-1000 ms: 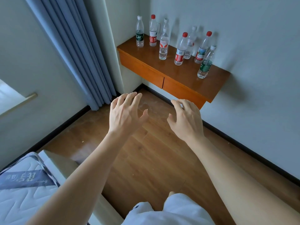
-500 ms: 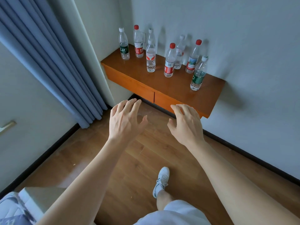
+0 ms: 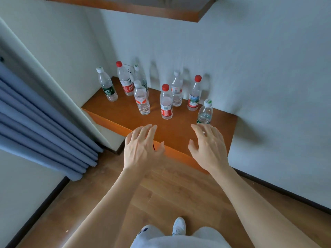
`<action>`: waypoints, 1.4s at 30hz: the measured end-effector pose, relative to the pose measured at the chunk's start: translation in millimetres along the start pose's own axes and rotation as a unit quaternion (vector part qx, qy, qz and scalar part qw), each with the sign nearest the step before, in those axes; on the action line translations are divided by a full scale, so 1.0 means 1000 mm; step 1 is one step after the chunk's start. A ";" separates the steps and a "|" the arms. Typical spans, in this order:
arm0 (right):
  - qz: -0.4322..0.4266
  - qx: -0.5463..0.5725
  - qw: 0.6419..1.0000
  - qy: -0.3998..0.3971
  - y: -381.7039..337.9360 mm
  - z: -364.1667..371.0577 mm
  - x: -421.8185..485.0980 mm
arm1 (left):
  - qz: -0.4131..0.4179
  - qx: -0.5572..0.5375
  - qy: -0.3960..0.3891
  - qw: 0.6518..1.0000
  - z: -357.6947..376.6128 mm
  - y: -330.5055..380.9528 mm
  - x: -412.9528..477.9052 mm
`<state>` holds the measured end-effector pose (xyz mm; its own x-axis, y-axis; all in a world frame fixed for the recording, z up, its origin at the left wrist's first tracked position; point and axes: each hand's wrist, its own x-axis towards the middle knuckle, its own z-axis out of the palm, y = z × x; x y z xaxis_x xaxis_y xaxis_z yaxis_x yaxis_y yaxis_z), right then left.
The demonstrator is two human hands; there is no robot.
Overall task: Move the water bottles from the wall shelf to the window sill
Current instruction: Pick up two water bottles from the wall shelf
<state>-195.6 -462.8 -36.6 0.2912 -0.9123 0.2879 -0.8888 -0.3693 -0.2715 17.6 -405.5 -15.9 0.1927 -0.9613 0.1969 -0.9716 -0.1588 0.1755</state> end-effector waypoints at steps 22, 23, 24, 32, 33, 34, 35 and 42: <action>0.340 0.087 0.936 -0.017 0.052 0.091 0.065 | -0.056 -0.238 -0.156 0.957 0.120 -0.048 0.166; 0.363 0.105 0.926 -0.018 0.055 0.096 0.069 | -0.071 -0.253 -0.167 0.950 0.126 -0.048 0.174; 0.383 0.126 0.915 -0.018 0.058 0.101 0.073 | -0.087 -0.268 -0.175 0.943 0.132 -0.048 0.182; 0.449 0.295 0.841 0.057 0.069 0.133 0.107 | -0.151 -0.337 -0.208 0.906 0.167 -0.031 0.229; 0.450 0.308 0.836 0.062 0.070 0.136 0.110 | -0.147 -0.339 -0.210 0.905 0.169 -0.029 0.233; 0.452 0.318 0.831 0.066 0.071 0.139 0.113 | -0.148 -0.343 -0.213 0.903 0.172 -0.026 0.236; 0.454 0.323 0.828 0.067 0.071 0.142 0.115 | -0.151 -0.352 -0.214 0.899 0.174 -0.023 0.239; 0.470 0.351 0.806 0.077 0.075 0.156 0.128 | -0.180 -0.416 -0.205 0.868 0.184 -0.013 0.258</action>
<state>-169.3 -635.0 -163.4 -0.4895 -0.8345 -0.2529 -0.2556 0.4146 -0.8734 54.3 -692.8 -144.5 0.2324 -0.9094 -0.3449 -0.3909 -0.4120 0.8230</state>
